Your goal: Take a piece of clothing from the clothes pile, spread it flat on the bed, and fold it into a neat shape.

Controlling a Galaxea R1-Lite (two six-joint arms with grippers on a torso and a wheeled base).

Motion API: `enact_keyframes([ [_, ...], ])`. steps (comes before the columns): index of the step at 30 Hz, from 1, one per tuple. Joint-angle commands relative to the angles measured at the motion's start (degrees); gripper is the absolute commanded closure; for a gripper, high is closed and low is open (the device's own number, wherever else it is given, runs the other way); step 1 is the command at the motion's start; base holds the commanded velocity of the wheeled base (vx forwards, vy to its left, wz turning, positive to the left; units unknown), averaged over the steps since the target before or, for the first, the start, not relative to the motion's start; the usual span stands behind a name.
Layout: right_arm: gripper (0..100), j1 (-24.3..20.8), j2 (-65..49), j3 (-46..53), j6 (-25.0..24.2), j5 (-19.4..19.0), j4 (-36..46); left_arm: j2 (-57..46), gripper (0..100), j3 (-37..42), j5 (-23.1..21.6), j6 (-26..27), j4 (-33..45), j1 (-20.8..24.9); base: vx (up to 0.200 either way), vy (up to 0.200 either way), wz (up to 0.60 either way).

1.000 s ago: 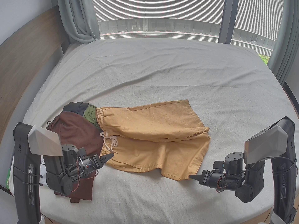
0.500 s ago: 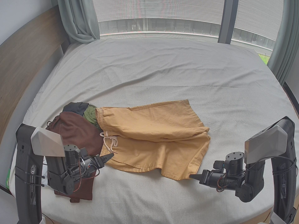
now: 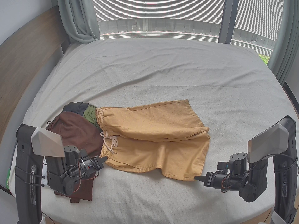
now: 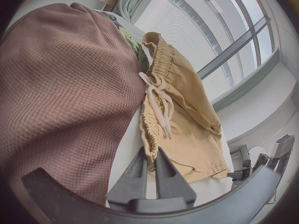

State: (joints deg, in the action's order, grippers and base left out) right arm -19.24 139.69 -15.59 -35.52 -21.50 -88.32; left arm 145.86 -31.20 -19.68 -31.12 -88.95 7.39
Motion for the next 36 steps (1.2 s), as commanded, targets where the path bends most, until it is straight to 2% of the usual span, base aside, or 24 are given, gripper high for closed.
enact_keyframes([
  [1, 100, 3.15, -0.56, 3.99, 2.65, -0.29, -0.10, -5.32, 100, 5.00, -0.45, -0.34, -0.08, -0.09, 0.000, 0.000, 0.00],
  [11, 100, 4.73, -5.31, 11.90, 3.53, -2.58, -0.10, -14.29, 100, 15.64, -0.54, 0.27, -0.08, -0.53, 0.000, 0.000, 0.00],
  [15, 100, 4.65, -5.57, 12.96, 3.71, -2.58, -0.01, -16.57, 100, 18.72, -0.36, 0.36, 0.01, 0.26, 0.000, 0.000, 0.00],
  [20, 100, 5.70, -5.48, 14.89, 6.34, -2.67, -0.01, -17.45, 100, 23.73, -0.10, 0.36, 0.01, 2.72, 0.000, 0.000, 0.00],
  [25, 100, 7.64, -4.78, 15.33, 8.10, -2.84, -0.01, -16.57, 100, 24.60, 0.08, 0.98, 0.10, 2.28, 0.000, 0.000, 0.00],
  [33, 100, 7.99, -4.69, 15.33, 8.45, -3.11, 0.08, -15.78, 100, 26.01, 0.25, 1.50, 0.10, 1.14, 0.000, 0.000, 0.00],
  [36, 100, 7.90, -3.64, 15.33, 8.45, -3.19, 0.08, -13.85, 100, 26.80, 0.78, 3.88, 0.10, 0.87, 0.000, 0.000, 0.00],
])
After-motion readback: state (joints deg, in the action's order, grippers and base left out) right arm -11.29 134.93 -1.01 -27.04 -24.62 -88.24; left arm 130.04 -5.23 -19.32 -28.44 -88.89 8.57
